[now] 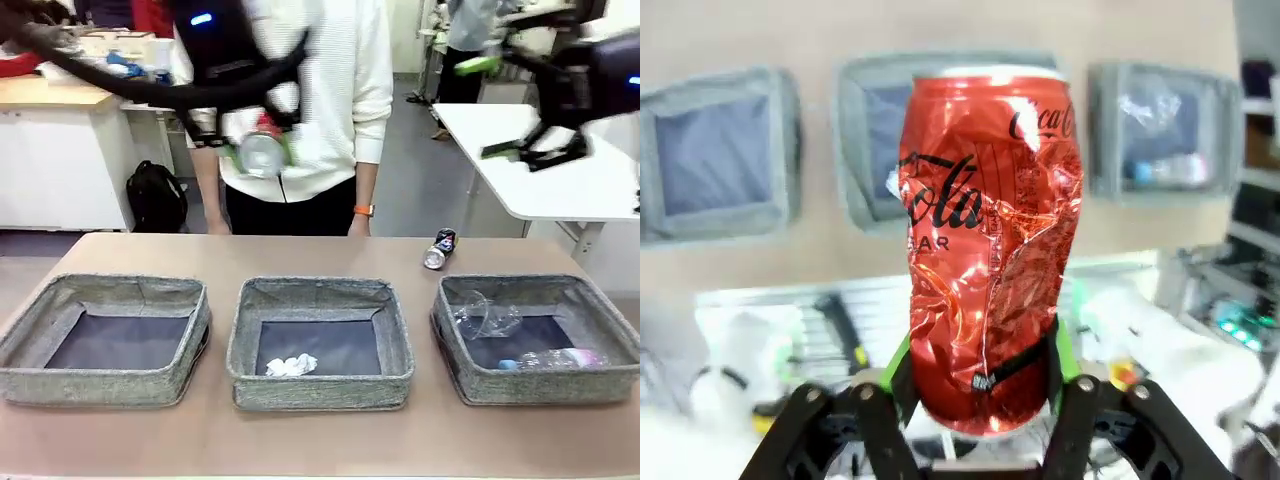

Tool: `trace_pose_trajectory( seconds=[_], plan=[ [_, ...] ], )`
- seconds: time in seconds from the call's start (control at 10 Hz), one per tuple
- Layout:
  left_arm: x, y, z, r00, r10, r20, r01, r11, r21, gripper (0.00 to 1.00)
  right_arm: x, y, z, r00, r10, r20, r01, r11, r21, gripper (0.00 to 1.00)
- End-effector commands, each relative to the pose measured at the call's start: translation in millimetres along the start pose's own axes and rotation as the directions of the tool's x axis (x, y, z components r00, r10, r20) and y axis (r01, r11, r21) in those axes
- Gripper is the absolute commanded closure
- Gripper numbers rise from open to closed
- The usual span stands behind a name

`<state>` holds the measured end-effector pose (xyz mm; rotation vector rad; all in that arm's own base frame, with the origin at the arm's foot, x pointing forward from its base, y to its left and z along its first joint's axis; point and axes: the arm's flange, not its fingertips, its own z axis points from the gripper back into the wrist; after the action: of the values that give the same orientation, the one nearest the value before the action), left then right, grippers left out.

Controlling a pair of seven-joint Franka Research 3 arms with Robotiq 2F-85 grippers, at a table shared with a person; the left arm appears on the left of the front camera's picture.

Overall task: Sort the waste into the appropriate baskets.
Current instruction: Pick up the waste item pointed out by the person.

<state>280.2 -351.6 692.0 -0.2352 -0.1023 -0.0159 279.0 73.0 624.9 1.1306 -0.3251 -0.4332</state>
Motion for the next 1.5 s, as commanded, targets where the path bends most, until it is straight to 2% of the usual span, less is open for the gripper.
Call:
trace_pose_trajectory(
  seconds=[0.0,0.1,0.2,0.5,0.7,1.0,1.1,1.2,1.3,1.4],
  plan=[
    [-4.5,-31.4,19.2,0.997,0.071,0.0,-0.071,0.997,0.044,0.43,6.3,-42.4,62.9,0.984,-0.138,0.115,0.133,0.99,0.054,0.0],
    [-14.6,-39.8,28.8,0.997,0.074,-0.027,-0.073,0.997,0.017,0.43,10.0,-56.7,73.7,0.971,-0.168,0.17,0.159,0.985,0.066,0.0],
    [-20.9,-48.6,34.1,0.995,0.101,-0.022,-0.1,0.995,0.026,0.43,4.6,-18.5,37.0,0.996,-0.053,0.068,0.051,0.998,0.025,0.0],
    [-15.2,-66.6,57.1,0.992,0.129,0.011,-0.129,0.99,0.064,0.43,4.6,-18.5,37.0,0.996,-0.053,0.068,0.051,0.998,0.025,0.0],
    [0.6,-64.2,72.9,0.992,0.124,-0.004,-0.123,0.99,0.073,0.43,4.6,-18.5,37.0,0.996,-0.053,0.068,0.051,0.998,0.025,0.0],
    [31.6,-52.9,90.2,0.984,0.172,0.055,-0.176,0.98,0.09,0.43,4.6,-18.5,37.0,0.996,-0.053,0.068,0.051,0.998,0.025,0.0],
    [34.6,-48.4,90.4,0.993,0.106,0.042,-0.11,0.989,0.103,0.43,4.6,-18.5,37.0,0.996,-0.053,0.068,0.051,0.998,0.025,0.0],
    [36.2,-43.2,90.1,0.996,0.088,0.024,-0.09,0.991,0.102,0.43,4.6,-18.5,37.0,0.996,-0.053,0.068,0.051,0.998,0.025,0.0],
    [34.7,-43.4,83.0,0.989,0.139,0.045,-0.142,0.987,0.077,0.43,4.6,-18.5,37.0,0.996,-0.053,0.068,0.051,0.998,0.025,0.0],
    [34.7,-43.4,83.0,0.989,0.139,0.045,-0.142,0.987,0.077,0.43,4.6,-18.5,37.0,0.996,-0.053,0.068,0.051,0.998,0.025,0.0]
  ],
)
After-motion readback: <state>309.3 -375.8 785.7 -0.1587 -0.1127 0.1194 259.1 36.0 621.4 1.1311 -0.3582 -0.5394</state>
